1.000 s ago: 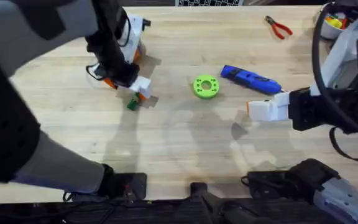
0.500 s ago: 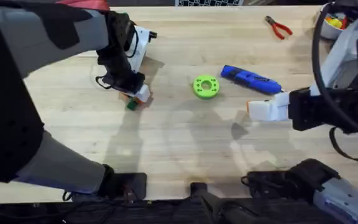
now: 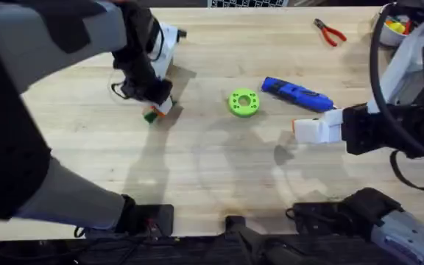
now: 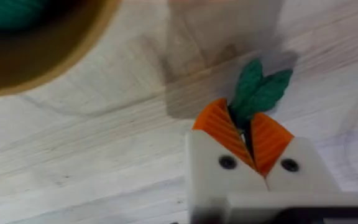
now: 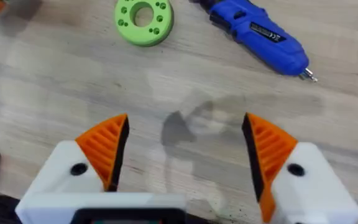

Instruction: Pick up the gripper from the table and insert it into the empty holder that is missing its gripper. Then pick up a screw, insert it into the mounting hole, and use the screwdriver to tighten it. Finally, clean up the table by picking up the vegetable and placing it into the bucket.

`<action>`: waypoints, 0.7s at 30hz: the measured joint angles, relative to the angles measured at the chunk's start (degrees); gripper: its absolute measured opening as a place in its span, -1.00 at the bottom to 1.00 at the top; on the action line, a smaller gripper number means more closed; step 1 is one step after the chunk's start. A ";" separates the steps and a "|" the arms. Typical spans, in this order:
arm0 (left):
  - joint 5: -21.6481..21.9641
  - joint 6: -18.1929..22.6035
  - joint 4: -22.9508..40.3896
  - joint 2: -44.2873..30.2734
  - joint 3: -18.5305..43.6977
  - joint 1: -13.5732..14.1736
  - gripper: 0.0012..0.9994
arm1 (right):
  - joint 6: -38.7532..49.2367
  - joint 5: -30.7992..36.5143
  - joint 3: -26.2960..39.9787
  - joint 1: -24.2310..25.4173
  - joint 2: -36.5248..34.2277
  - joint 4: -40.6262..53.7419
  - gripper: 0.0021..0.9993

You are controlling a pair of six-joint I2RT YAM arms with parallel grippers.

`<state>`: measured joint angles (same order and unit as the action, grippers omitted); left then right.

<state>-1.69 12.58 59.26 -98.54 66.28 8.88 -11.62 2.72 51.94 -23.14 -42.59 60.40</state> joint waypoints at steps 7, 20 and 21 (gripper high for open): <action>0.31 -1.84 1.34 10.78 9.59 0.15 -0.95 | 0.00 0.00 0.00 0.00 0.02 -0.02 0.98; 1.97 -3.56 -5.73 12.58 19.39 -6.82 -0.95 | 0.00 0.00 0.00 0.00 0.00 0.00 0.98; 1.98 -3.48 -6.66 11.49 19.39 -7.16 -0.95 | 0.00 0.00 0.00 0.00 0.00 0.00 0.98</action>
<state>0.28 9.10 52.60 -87.06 85.67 1.72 -11.62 2.72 51.94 -23.14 -42.59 60.40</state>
